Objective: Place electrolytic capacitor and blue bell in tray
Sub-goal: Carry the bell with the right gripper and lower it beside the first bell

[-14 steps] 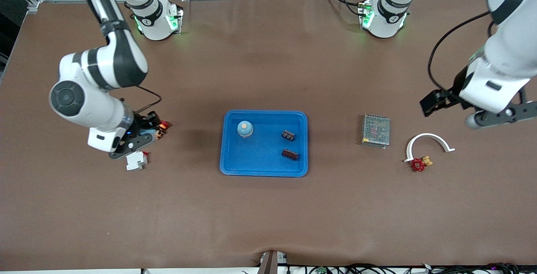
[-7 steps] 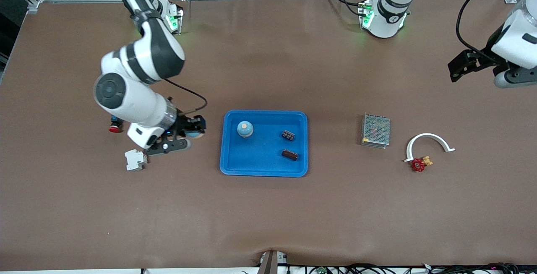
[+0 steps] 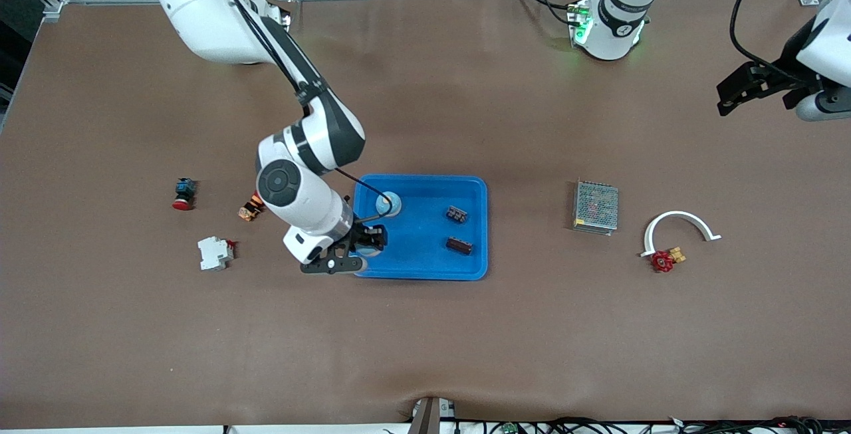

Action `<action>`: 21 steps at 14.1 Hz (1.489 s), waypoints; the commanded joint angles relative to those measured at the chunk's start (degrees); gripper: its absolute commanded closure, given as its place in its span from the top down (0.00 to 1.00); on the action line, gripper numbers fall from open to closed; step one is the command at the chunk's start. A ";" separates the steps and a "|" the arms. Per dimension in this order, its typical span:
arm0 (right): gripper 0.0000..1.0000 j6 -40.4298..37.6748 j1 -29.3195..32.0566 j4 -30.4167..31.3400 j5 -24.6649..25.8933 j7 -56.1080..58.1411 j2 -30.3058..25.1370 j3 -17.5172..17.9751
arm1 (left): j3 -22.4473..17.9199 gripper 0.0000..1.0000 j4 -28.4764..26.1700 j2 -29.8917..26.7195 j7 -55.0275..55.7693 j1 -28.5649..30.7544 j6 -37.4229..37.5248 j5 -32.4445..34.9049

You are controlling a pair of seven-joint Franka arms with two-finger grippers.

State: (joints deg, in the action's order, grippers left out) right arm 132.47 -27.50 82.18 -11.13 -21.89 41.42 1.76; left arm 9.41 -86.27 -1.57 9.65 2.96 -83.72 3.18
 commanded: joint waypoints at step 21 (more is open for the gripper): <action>0.45 2.44 -3.87 2.46 3.49 -1.06 5.69 -0.71 | 0.26 1.00 -0.57 0.69 -4.03 0.64 -0.74 -2.12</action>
State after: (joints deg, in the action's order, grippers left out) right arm 133.86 -30.77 84.13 -8.72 -21.90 46.97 1.59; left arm 9.56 -87.22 -1.24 6.86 3.30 -84.24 2.29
